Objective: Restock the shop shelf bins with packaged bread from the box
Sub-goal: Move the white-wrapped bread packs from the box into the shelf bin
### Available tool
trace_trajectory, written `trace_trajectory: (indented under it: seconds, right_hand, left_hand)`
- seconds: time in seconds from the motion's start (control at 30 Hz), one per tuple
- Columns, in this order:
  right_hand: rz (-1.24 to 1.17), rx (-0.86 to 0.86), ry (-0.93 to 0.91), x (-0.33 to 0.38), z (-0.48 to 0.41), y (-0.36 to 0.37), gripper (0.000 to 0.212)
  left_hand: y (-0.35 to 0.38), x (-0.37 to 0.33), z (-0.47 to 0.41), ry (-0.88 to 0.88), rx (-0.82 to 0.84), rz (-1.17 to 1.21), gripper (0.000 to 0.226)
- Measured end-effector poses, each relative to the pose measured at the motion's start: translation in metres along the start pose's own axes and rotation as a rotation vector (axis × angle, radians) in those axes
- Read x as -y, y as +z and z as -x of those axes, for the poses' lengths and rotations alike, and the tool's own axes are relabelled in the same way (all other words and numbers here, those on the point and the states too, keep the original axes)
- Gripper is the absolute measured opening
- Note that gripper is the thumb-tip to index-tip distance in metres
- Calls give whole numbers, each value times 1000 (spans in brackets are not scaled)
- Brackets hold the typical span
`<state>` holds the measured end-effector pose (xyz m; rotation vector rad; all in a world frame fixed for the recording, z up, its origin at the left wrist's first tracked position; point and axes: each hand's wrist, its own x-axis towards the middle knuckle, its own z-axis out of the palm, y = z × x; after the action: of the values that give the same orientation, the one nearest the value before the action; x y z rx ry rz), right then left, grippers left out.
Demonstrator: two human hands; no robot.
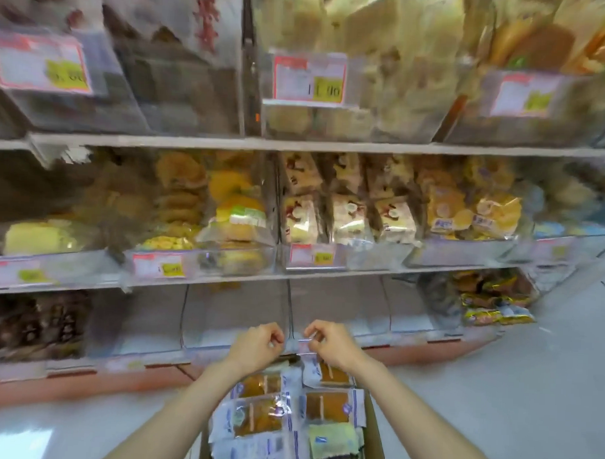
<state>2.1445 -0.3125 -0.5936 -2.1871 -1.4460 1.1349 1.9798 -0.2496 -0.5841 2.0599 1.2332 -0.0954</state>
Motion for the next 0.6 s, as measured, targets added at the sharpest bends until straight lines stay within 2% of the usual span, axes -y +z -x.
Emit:
trace_trajectory:
  seconds: [0.07,0.2,0.33,0.6]
  right_hand:
    - [-26,5,-6,-19,-18,18,14]
    - [-75,-69,-59,-45,-55,35,29]
    - [-204,-185,-134,-55,-90,35,17]
    - [-247,-244,-215,-72,-149,48,19]
  left_hand:
    - [20,16,-20,-9,2,17,11]
    - [39,41,-61,17,-97,70,18]
    - [38,59,-98,132,-211,51,19]
    - [50,78,-145,245,-292,37,20]
